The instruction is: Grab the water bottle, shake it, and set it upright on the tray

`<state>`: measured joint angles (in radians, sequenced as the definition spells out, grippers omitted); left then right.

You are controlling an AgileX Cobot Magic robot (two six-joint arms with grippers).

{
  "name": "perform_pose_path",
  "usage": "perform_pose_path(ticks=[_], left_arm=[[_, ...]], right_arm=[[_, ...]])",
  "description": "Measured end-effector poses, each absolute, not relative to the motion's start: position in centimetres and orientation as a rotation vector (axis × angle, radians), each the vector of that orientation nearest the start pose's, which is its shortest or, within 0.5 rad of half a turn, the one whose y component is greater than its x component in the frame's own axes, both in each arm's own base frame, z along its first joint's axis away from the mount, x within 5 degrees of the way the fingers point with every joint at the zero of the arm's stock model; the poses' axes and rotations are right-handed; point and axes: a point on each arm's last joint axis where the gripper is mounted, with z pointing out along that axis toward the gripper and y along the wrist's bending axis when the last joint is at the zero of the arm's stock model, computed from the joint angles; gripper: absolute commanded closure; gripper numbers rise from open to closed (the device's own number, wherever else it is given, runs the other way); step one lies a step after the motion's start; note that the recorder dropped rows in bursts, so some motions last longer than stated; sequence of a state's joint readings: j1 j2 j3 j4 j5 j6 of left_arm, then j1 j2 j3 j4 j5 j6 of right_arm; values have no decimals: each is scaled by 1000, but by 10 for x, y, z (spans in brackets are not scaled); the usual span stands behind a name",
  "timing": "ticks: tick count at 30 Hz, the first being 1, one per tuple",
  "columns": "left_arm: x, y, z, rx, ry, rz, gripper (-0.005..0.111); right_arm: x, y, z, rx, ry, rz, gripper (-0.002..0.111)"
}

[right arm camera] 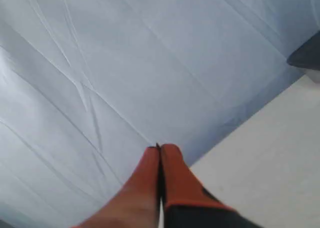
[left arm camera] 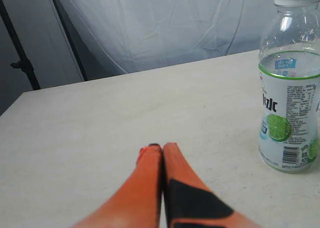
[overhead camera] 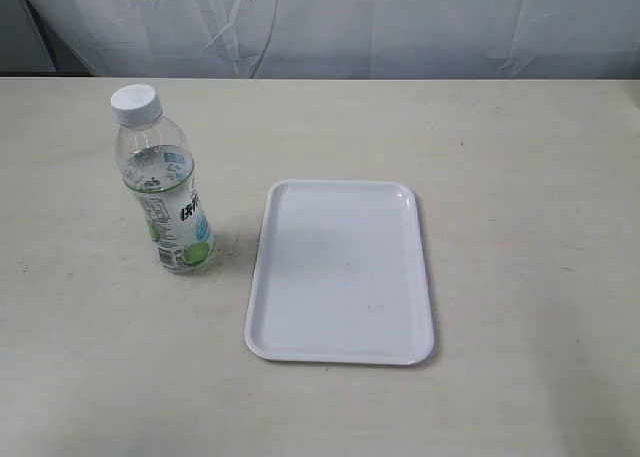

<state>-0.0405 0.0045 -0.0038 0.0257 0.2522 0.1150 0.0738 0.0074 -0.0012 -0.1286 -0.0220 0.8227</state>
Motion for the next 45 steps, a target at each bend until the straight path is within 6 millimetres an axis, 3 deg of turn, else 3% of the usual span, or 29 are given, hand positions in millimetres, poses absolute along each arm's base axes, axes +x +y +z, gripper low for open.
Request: perform_pose_path(ticks=[3, 4, 6, 7, 8, 12, 15, 16, 17, 20, 22, 23, 24, 25, 26, 27, 29, 35, 39, 42, 45], left_arm=[[55, -2, 191, 152, 1731, 79, 106], [55, -2, 191, 152, 1731, 79, 106], [55, -2, 191, 152, 1731, 79, 106], [55, -2, 191, 152, 1731, 79, 106], [55, -2, 191, 152, 1731, 79, 106], [55, -2, 191, 152, 1731, 79, 106], [55, -2, 191, 152, 1731, 79, 106], [55, -2, 191, 152, 1731, 79, 106], [55, -2, 191, 152, 1731, 79, 106], [55, -2, 191, 152, 1731, 79, 106], [55, -2, 191, 152, 1731, 79, 106], [55, -2, 191, 152, 1731, 79, 106], [55, -2, 191, 152, 1731, 79, 106], [55, -2, 191, 152, 1731, 79, 106], [55, -2, 191, 152, 1731, 79, 106], [55, -2, 191, 153, 1730, 80, 106], [55, -2, 191, 154, 1730, 82, 106], [55, -2, 191, 155, 1730, 84, 106], [55, -2, 191, 155, 1730, 84, 106], [55, -2, 191, 155, 1730, 84, 106], [55, -2, 191, 155, 1730, 84, 106]], right_arm=[[55, 6, 224, 642, 1277, 945, 109], [53, 8, 231, 597, 1211, 1021, 109], [37, 21, 261, 286, 1022, 1162, 109], [24, 32, 287, 38, 983, 1107, 109], [21, 38, 301, -105, 1047, 997, 109], [73, 32, 339, -20, 1417, 634, 109], [120, 57, 350, -192, 1612, 702, 109], [135, 66, 349, -242, 1675, 744, 109], [162, 81, 341, -312, 1787, 816, 109], [200, 103, 314, -388, 1946, 857, 109], [224, 134, 288, -527, 2033, 832, 109], [230, 163, 272, -654, 2063, 813, 109], [232, 176, 263, -703, 2079, 802, 109], [231, 205, 250, -816, 2076, 747, 109], [230, 216, 245, -851, 2068, 710, 109], [226, 239, 236, -903, 2046, 613, 109], [221, 261, 231, -915, 2006, 490, 109], [210, 297, 241, -879, 1959, 514, 109], [214, 315, 222, -856, 2047, 598, 106], [212, 325, 213, -893, 2089, 674, 89], [210, 333, 207, -930, 2109, 729, 60]])
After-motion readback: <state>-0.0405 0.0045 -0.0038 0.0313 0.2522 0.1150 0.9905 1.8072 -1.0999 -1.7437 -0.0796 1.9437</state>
